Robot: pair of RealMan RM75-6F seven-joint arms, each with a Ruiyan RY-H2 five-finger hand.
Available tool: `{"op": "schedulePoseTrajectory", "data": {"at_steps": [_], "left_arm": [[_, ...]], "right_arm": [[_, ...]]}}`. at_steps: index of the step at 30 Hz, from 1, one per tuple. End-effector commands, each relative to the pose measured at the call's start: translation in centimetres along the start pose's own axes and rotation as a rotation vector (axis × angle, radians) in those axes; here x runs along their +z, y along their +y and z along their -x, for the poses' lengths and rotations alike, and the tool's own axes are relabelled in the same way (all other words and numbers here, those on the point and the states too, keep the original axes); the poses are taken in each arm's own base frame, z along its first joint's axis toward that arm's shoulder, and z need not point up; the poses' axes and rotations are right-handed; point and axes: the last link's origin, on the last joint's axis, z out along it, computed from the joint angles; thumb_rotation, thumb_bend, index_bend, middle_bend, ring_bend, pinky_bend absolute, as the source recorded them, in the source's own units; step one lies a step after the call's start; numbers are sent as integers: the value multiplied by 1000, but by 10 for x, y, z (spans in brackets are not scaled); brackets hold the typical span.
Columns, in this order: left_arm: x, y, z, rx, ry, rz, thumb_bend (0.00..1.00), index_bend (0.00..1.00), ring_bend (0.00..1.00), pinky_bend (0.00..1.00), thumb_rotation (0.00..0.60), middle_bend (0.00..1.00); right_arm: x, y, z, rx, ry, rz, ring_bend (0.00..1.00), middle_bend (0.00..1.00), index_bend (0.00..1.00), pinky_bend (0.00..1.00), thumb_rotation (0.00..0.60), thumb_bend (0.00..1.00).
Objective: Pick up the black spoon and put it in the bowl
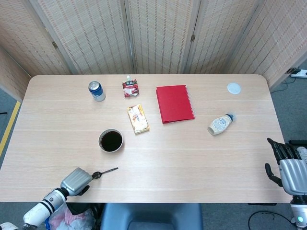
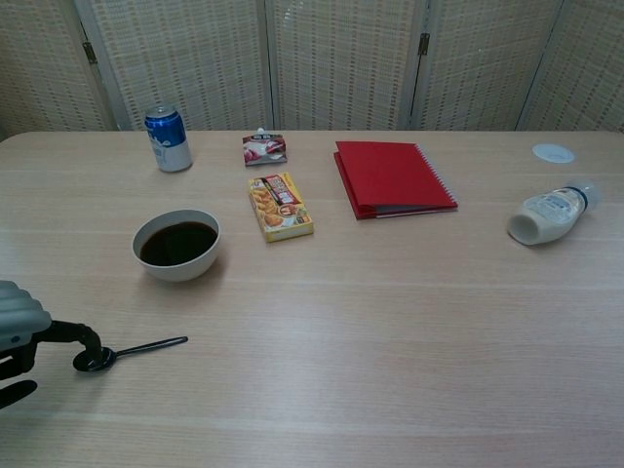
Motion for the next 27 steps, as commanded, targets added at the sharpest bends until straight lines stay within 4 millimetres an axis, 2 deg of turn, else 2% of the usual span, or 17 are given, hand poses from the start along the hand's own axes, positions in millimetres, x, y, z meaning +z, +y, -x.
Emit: {"op": "schedulePoseTrajectory", "data": {"at_steps": [1, 12, 27], "left_arm": [[3, 0, 1, 2, -6, -2, 568, 252, 887, 962, 600, 959], [8, -7, 7, 27, -42, -33, 568, 255, 888, 963, 600, 960], [10, -21, 5, 55, -54, -106, 568, 278, 888, 962, 600, 960]], "right_arm": [[0, 0, 0, 0, 0, 1, 181, 176, 88, 152, 600, 395], [-2, 2, 0, 1, 2, 9, 185, 176, 88, 153, 600, 395], [-1, 3, 0, 0, 5, 10, 185, 176, 88, 153, 600, 394]]}}
